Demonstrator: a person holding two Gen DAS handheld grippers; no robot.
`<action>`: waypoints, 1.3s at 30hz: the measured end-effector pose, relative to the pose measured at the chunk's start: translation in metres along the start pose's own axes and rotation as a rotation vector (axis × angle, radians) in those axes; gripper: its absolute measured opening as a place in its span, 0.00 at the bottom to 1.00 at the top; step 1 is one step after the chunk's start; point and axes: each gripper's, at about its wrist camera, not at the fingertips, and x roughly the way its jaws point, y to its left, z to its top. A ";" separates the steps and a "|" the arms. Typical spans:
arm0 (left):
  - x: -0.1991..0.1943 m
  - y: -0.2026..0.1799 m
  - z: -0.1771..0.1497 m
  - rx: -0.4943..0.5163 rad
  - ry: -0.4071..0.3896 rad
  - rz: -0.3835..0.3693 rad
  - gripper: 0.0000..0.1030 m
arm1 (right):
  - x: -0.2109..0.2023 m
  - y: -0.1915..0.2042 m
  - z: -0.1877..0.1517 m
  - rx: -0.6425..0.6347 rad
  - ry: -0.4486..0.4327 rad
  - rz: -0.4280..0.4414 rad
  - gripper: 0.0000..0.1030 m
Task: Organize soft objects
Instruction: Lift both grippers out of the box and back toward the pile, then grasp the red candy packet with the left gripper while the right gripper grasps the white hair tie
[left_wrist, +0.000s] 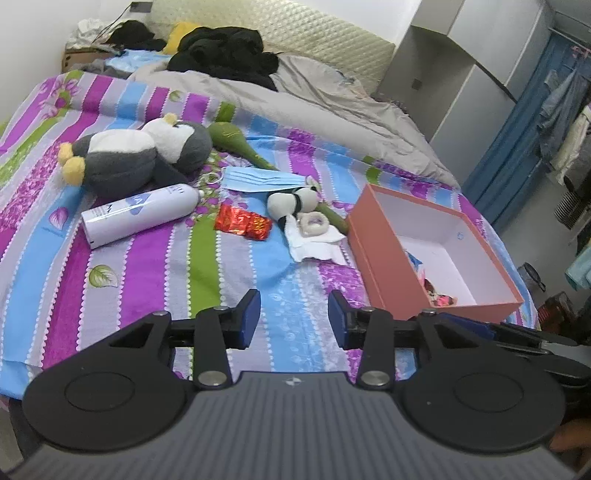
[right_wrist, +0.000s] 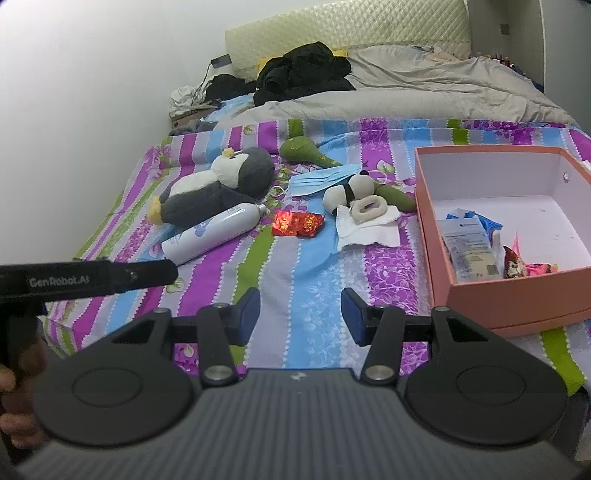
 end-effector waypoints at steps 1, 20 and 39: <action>0.003 0.003 0.000 -0.006 0.002 0.005 0.45 | 0.003 0.000 0.001 0.000 0.003 -0.001 0.50; 0.110 0.038 0.038 -0.036 0.079 0.037 0.45 | 0.097 -0.022 0.042 -0.001 0.064 -0.042 0.50; 0.276 0.063 0.078 -0.020 0.117 0.013 0.45 | 0.241 -0.060 0.085 0.027 0.114 -0.078 0.33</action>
